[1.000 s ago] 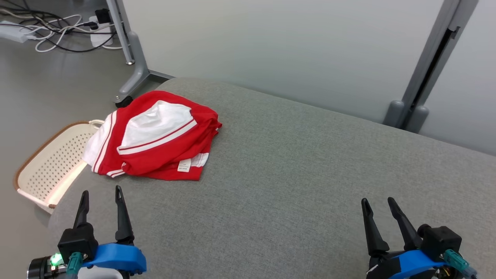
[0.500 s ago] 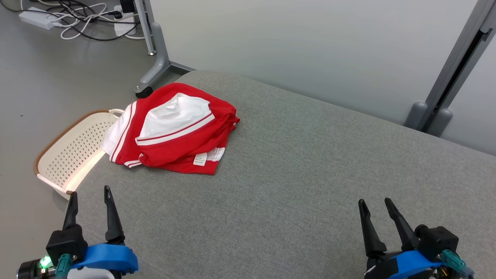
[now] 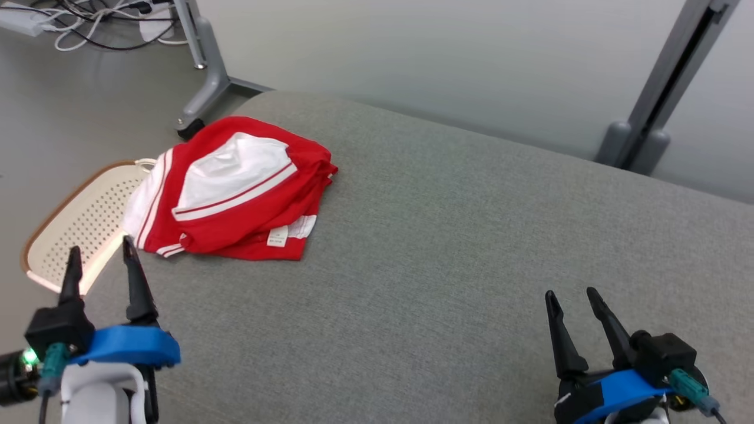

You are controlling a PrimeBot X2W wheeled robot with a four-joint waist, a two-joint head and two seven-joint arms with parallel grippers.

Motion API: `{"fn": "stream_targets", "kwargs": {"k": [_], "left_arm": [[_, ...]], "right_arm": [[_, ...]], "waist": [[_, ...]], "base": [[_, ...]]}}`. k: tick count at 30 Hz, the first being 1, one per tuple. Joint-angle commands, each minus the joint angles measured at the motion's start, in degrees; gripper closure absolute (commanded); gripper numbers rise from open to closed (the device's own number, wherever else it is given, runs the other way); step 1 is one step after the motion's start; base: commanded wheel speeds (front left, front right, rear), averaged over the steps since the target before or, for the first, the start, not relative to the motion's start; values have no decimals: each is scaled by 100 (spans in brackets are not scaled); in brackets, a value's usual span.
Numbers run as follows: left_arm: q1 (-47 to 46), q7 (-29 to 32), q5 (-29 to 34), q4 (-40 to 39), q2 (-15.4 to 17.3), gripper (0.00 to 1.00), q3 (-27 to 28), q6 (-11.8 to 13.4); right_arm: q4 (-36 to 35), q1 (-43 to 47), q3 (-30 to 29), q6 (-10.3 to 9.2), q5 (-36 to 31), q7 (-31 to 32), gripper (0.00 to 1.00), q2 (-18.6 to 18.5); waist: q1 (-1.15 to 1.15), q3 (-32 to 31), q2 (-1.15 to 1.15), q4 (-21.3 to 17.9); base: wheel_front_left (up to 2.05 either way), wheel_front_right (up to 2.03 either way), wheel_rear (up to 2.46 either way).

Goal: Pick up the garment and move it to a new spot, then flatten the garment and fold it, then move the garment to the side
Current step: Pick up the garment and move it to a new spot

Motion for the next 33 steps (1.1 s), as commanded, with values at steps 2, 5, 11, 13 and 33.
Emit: {"fn": "stream_targets", "kwargs": {"k": [2,5,11,13,33], "left_arm": [[-433,-16,-72,68,85,0,89,-47],[-892,-15,-162,179,218,0,276,-47],[-1832,-17,-266,635,548,0,543,-139],[-2167,-17,-289,796,667,0,614,-165],[-3994,57,-175,4040,1271,0,443,-486]], "right_arm": [[-88,-142,-39,3,-162,-21,0,-34],[-200,-288,-59,2,-365,-22,0,-35],[-587,-534,-166,3,-632,-21,0,-137],[-737,-581,-212,2,-678,-22,0,-189],[-1676,-711,-454,3,-849,142,0,-448]], "waist": [[0,187,0,-171],[0,466,0,-449],[0,1067,0,-1006],[0,1269,0,-1177],[0,2463,0,-1824]], "base": [[0,0,0],[0,0,0],[0,0,0],[0,0,0],[0,0,0]]}}
